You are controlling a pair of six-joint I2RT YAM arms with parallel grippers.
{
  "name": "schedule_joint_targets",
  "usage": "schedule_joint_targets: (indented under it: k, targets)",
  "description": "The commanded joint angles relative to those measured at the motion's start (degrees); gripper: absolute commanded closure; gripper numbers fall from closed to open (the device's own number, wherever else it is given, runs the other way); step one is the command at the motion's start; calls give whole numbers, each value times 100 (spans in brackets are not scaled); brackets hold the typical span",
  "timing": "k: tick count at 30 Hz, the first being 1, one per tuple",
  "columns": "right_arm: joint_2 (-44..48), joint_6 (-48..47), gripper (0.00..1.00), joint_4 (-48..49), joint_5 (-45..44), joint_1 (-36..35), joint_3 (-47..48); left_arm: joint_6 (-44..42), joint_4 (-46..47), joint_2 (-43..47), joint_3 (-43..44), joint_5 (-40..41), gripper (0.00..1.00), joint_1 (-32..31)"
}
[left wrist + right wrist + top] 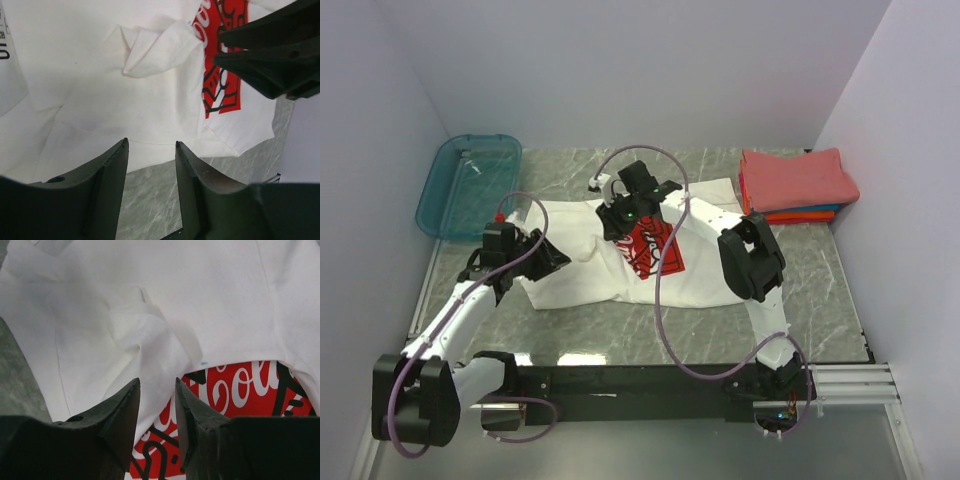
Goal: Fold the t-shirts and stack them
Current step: Fold the tshirt
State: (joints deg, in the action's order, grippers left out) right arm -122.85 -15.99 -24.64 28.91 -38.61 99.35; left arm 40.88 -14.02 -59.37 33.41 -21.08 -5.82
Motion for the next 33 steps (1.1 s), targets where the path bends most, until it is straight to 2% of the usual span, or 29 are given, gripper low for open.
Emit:
schedule_joint_targets:
  k: [1, 3, 9, 14, 29, 32, 33]
  targets:
    - [410, -527, 58, -514, 651, 73, 199, -195, 233, -381, 157, 78, 52, -120]
    - [551, -633, 58, -603, 748, 169, 138, -177, 277, -750, 271, 104, 52, -312]
    - [1034, -660, 58, -594, 959, 433, -319, -203, 198, -1901, 1044, 964, 50, -911]
    - [1429, -651, 58, -568, 1117, 565, -724, -291, -109, -2446, 1563, 1650, 51, -1035]
    - [1685, -423, 58, -357, 1451, 855, -996, -529, -110, -3484, 2029, 1264, 59, -1070]
    - [1676, -423, 58, -366, 1460, 873, -1005, -546, -75, -3590, 2099, 1212, 65, -1079]
    - [1685, -423, 58, -357, 1469, 873, -1023, -546, -66, -3590, 2126, 1194, 72, -1079]
